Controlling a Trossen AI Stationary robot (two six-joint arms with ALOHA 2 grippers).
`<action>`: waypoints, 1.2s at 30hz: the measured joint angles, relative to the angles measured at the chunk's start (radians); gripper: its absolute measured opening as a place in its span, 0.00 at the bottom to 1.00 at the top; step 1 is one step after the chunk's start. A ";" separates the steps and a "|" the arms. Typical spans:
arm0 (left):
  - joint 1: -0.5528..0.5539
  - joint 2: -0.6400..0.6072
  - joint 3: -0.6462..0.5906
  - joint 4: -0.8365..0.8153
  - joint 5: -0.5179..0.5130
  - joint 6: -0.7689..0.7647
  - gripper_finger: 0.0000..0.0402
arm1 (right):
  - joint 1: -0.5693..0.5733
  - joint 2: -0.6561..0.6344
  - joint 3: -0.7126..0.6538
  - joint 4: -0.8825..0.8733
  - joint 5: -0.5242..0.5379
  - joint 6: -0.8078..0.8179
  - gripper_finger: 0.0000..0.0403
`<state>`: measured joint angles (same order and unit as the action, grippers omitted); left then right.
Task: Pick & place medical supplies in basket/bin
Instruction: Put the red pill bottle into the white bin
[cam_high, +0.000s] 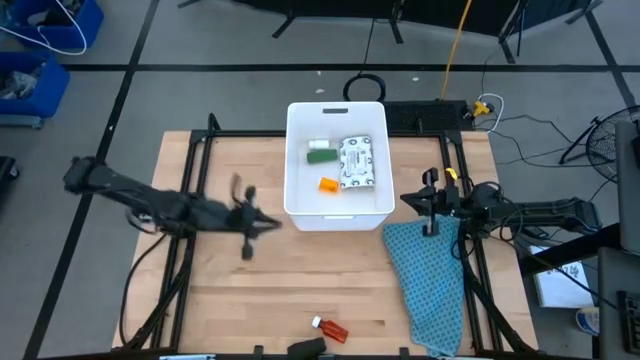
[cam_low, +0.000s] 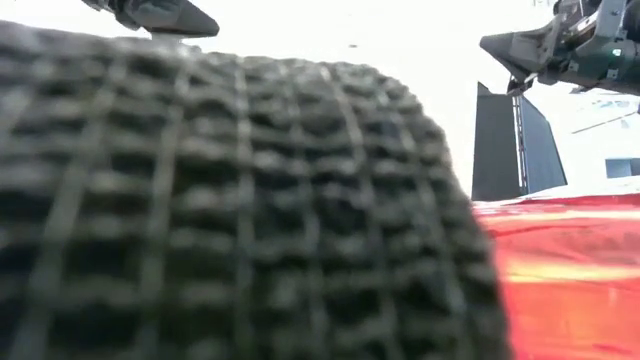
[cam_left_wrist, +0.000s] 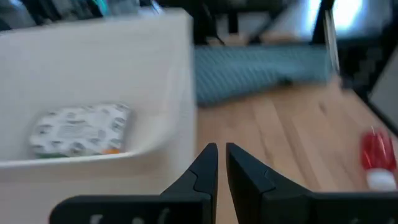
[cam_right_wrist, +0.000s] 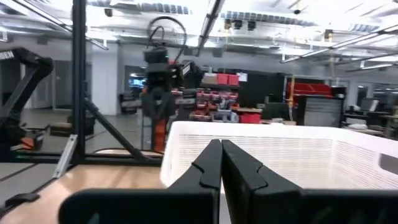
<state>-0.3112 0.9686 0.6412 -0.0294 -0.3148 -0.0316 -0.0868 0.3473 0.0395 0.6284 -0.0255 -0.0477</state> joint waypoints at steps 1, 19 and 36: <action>-0.033 0.061 0.033 -0.006 -0.019 0.001 0.09 | 0.000 0.000 0.000 0.003 -0.005 0.001 0.00; -0.238 0.944 0.758 -0.220 0.158 -0.168 0.25 | 0.002 0.004 -0.001 -0.020 -0.081 0.049 0.00; -0.276 1.250 1.018 -0.216 0.198 -0.217 0.89 | 0.003 0.024 -0.002 -0.026 -0.110 0.099 0.00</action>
<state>-0.5869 2.2188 1.6596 -0.2457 -0.1165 -0.2490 -0.0834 0.3716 0.0376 0.6029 -0.1360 0.0517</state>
